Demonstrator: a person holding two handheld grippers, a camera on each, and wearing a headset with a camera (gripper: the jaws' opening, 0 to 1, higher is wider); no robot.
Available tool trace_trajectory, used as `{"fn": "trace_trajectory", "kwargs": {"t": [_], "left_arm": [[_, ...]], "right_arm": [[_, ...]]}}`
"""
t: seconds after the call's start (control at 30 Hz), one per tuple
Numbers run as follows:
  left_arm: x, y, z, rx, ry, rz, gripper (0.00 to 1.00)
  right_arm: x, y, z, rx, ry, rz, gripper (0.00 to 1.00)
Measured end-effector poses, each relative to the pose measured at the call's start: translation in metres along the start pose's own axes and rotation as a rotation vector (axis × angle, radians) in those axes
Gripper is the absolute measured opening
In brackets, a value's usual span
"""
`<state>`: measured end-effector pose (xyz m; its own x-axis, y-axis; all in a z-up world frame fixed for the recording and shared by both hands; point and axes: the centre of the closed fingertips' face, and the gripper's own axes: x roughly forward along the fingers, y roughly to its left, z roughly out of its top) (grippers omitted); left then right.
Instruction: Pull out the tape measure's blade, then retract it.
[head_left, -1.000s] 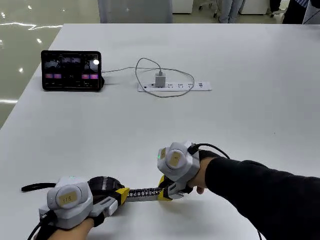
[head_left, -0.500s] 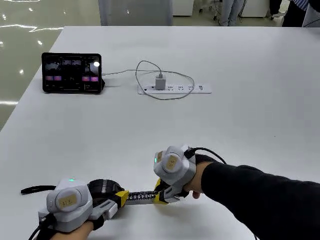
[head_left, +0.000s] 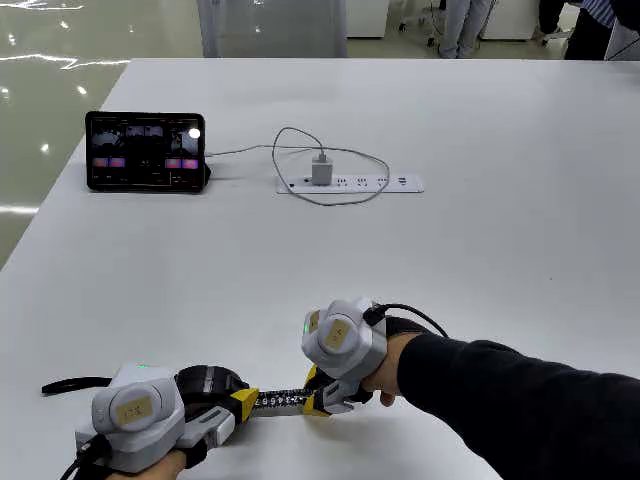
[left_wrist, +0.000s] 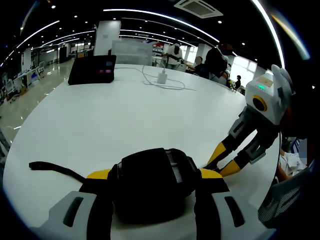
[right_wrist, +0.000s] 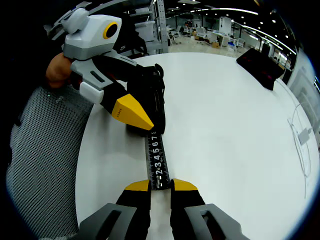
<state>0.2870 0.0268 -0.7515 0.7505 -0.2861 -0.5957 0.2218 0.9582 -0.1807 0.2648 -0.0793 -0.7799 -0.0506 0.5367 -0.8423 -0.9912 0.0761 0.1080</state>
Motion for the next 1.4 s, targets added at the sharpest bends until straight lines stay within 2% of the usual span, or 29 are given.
{"fn": "trace_trajectory", "kwargs": {"t": [1.4], "left_arm": [[0.001, 0.001, 0.001, -0.021, -0.002, -0.014, 0.61]], "right_arm": [[0.015, 0.004, 0.023, 0.026, -0.037, 0.008, 0.11]]}}
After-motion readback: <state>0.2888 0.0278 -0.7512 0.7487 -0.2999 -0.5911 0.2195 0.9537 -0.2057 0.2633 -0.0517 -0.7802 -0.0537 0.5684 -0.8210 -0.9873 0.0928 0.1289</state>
